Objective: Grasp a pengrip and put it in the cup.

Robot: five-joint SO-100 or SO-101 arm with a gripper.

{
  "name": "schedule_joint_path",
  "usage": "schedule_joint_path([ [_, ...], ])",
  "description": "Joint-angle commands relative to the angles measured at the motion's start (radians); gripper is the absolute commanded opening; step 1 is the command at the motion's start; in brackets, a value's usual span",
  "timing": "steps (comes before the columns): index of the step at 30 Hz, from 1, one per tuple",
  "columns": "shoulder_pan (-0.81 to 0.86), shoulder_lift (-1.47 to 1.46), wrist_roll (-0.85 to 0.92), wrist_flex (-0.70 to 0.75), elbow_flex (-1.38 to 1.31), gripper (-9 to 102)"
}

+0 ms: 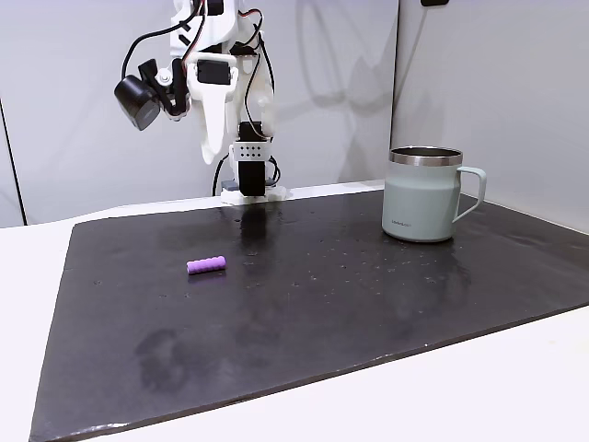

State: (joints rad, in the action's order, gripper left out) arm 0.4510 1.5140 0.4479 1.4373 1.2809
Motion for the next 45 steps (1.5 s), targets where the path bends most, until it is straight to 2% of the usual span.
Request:
schedule_joint_path([
  [1,0.034,-0.034,0.017,-0.064,-0.078,27],
  [25,-0.006,-0.485,0.021,-0.167,-0.356,25],
  [41,-0.026,-0.615,0.072,-0.239,-0.337,24],
  [45,-0.023,-0.624,0.078,-0.261,-0.301,19],
])
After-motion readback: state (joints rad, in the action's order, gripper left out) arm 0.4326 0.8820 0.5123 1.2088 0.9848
